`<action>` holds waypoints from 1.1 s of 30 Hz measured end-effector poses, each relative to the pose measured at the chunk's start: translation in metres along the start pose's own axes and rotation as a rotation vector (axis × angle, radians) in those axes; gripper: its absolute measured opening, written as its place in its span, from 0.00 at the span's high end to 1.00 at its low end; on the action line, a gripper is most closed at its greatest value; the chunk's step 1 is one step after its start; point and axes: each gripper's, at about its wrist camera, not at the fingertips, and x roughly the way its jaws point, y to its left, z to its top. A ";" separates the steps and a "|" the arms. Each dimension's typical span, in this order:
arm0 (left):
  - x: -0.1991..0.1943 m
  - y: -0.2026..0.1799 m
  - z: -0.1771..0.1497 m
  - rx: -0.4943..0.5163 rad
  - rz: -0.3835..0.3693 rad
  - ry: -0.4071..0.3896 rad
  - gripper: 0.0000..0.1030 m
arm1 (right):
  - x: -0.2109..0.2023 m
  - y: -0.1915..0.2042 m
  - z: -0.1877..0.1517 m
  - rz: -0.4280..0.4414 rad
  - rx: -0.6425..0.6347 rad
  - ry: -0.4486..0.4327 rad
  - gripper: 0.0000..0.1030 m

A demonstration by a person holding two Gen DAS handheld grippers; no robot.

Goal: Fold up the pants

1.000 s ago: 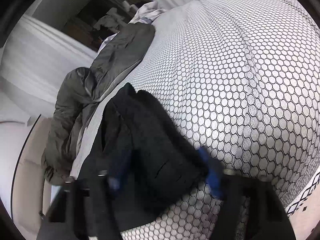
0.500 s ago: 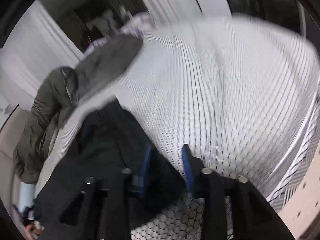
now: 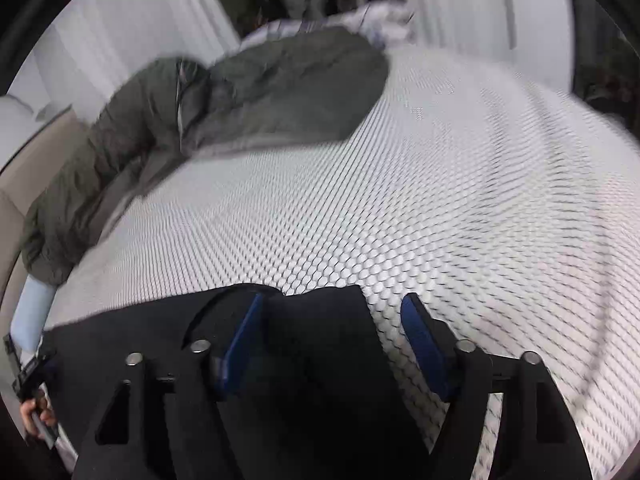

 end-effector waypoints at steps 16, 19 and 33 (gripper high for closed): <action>-0.002 0.017 0.010 -0.031 0.037 -0.007 0.28 | 0.023 0.021 0.037 -0.380 -0.150 -0.040 0.79; -0.019 -0.005 0.006 0.046 -0.009 -0.056 0.26 | -0.023 0.036 0.015 -0.444 -0.143 -0.199 0.70; -0.016 -0.203 -0.151 0.742 -0.271 0.068 0.01 | -0.004 0.219 -0.149 0.006 -0.583 -0.077 0.14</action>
